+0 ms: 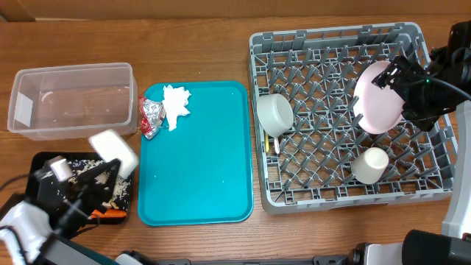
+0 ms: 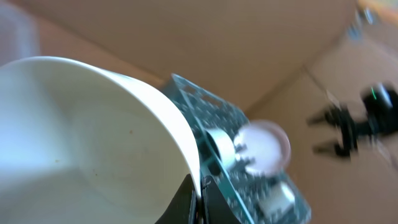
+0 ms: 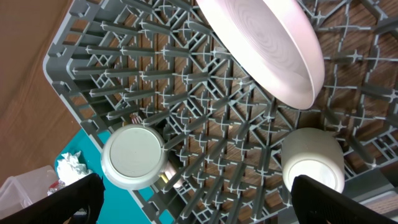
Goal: Sort waste into correct bins and load items into the dishwasher rack
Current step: 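Tip the second bowl over the black tray to empty the food, then carry the empty second bowl with the left gripper to the rack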
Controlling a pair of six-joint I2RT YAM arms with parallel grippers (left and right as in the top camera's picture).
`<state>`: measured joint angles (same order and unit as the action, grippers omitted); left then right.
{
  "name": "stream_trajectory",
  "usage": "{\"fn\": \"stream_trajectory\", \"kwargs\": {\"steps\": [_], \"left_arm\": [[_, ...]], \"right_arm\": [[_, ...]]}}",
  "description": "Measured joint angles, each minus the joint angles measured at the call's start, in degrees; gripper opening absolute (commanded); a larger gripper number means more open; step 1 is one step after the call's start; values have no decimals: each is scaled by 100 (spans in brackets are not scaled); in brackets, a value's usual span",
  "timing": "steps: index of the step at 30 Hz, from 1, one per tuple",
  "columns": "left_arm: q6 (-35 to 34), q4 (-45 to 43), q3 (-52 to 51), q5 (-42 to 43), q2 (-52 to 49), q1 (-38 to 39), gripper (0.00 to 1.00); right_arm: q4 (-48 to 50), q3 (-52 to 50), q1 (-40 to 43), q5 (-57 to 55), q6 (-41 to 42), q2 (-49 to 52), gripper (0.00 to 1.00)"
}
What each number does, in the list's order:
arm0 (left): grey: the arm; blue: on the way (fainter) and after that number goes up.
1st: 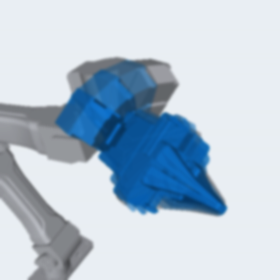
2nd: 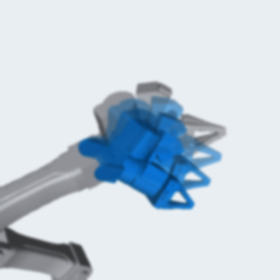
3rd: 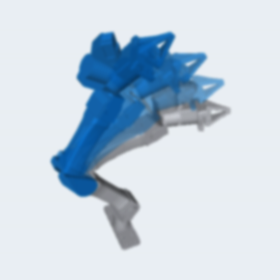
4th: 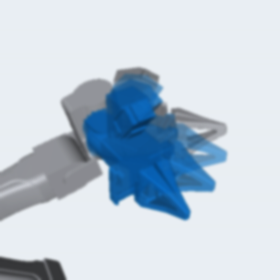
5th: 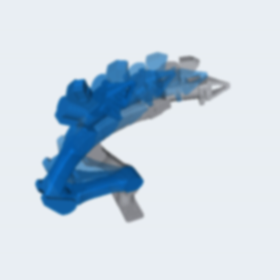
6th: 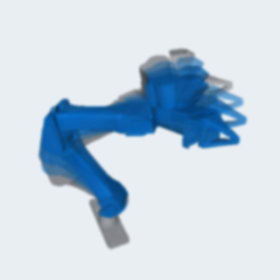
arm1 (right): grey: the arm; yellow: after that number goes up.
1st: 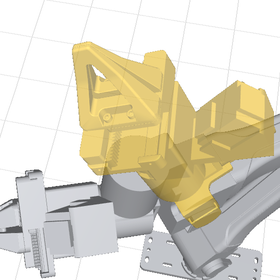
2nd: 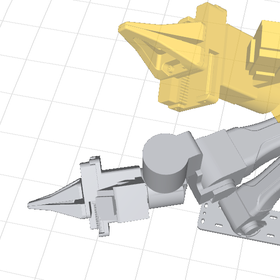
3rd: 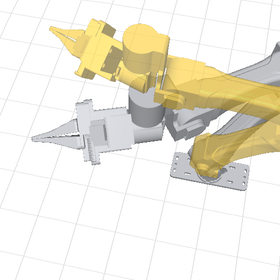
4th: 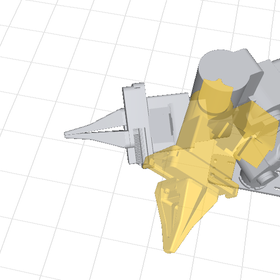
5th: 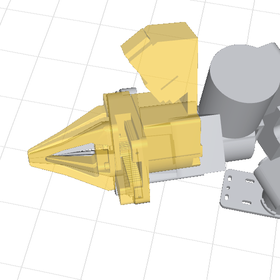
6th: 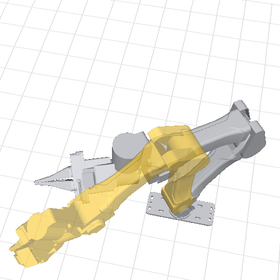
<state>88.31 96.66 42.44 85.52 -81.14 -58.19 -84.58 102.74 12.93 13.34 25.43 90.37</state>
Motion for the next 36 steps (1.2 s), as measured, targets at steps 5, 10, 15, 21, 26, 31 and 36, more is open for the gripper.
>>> {"fn": "stream_trajectory", "kwargs": {"steps": [5, 10, 15, 21, 26, 31, 36], "left_arm": [[190, 28, 649, 175, 446, 1252, 4], [-42, -330, 1766, 282, 452, 2363, 4], [-1967, -2299, 2800, 330, 376, 3373, 4], [-7055, -5984, 3316, -914, 238, 4505, 4], [-9405, -6717, 3348, -2094, 238, 5569, 4], [-10316, -6714, 3348, -2951, 162, 6994, 4], [-10802, -7077, 3134, -3338, -61, 8314, 4]], "right_arm": [[4, 0, 0, 0, 0, 0, 100], [61, 0, 0, 2, 2, 0, 100], [98, 0, 0, 33, 2, 0, 100], [101, -4, 0, 83, 2, 0, 100], [101, -4, 2, 90, 2, 0, 100], [160, -7, 0, 96, 0, 0, 100], [260, -4, 0, 74, 2, 0, 100]]}}
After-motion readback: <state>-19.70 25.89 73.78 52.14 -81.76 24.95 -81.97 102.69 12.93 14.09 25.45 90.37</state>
